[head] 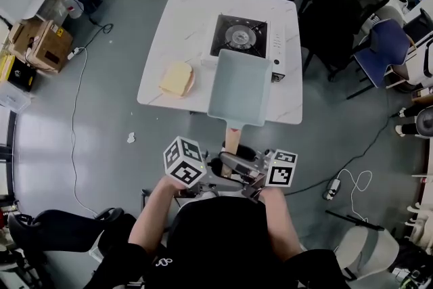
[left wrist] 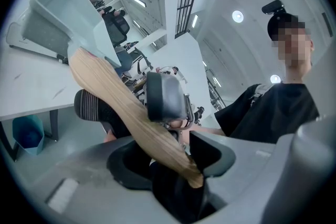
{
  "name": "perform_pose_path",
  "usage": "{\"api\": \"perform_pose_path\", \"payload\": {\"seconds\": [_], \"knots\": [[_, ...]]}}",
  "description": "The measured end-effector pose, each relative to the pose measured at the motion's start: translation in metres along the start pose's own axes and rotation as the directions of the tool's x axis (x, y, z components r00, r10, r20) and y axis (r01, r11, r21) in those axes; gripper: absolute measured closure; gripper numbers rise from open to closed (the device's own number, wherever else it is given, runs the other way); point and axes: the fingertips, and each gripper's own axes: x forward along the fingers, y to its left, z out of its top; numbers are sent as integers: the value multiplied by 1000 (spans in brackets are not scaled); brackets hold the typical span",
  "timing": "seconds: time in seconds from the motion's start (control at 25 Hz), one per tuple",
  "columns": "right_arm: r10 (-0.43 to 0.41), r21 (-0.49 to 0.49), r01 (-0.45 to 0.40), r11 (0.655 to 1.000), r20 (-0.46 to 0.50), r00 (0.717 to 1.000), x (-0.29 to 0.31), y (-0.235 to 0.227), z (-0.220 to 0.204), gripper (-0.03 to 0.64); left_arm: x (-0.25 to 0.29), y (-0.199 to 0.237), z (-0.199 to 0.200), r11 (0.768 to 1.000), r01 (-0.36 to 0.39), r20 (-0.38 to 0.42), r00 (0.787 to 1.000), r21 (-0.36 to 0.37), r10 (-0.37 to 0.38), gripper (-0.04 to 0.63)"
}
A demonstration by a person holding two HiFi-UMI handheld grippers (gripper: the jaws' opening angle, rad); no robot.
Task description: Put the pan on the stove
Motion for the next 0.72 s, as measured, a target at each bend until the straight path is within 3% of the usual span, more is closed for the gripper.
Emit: {"api": "perform_pose_path", "payload": {"seconds": [0.72], "knots": [[14,19,-14,1000,-7,1000,6,-57,86,373,-7,66,82,1000,-18,20,1000,-20,18,383]]}}
